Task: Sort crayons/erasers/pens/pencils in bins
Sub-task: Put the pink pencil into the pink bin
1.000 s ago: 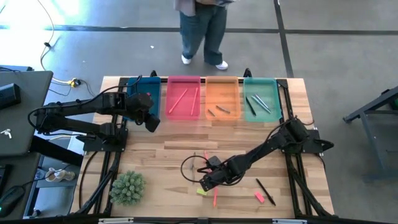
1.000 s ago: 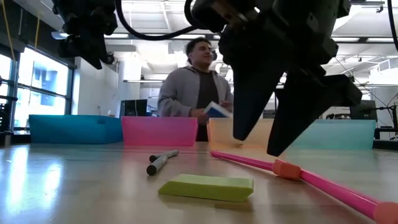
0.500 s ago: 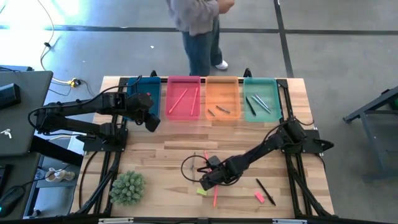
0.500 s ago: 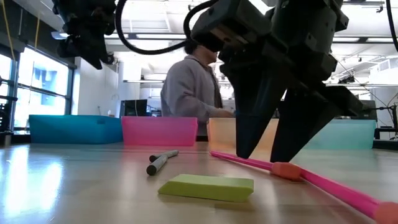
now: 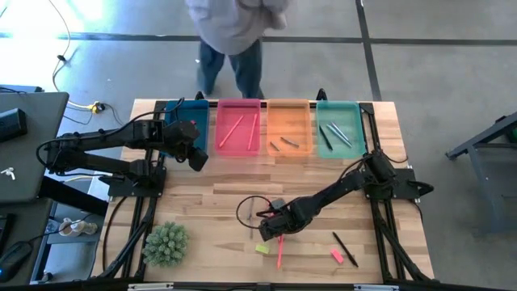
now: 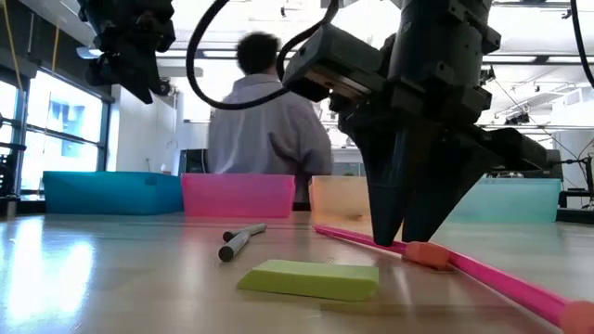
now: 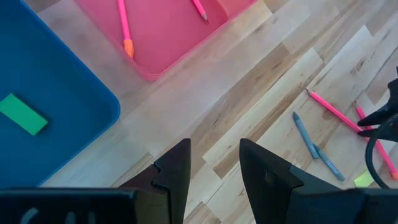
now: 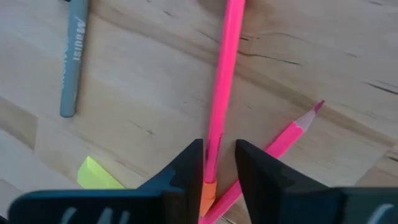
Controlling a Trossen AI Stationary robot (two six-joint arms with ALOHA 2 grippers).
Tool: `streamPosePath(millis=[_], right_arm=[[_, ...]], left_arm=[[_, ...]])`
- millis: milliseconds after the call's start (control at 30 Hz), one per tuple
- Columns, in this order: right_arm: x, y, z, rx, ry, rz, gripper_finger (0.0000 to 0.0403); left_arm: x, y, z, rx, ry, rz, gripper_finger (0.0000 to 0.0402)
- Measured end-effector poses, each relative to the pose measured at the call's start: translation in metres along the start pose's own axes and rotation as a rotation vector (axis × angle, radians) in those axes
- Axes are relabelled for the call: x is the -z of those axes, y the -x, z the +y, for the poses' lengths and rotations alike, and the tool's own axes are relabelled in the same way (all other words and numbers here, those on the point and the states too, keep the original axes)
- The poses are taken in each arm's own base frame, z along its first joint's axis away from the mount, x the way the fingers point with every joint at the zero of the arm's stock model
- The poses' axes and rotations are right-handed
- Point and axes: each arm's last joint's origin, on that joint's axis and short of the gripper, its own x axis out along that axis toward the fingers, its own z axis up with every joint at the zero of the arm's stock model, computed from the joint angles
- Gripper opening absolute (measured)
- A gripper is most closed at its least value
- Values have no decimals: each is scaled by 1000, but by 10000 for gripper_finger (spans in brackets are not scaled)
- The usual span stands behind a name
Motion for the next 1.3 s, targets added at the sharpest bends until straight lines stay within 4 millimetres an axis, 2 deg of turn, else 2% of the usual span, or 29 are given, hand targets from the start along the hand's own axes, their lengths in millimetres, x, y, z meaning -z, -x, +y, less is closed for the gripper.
streamPosePath(millis=[967, 1300], right_arm=[[-32, -1, -13, 113, -238, -19, 73], [-32, -1, -14, 122, -244, -20, 8]], left_arm=[[0, 0, 0, -6, -71, -4, 126], [0, 0, 0, -6, -106, -5, 126]])
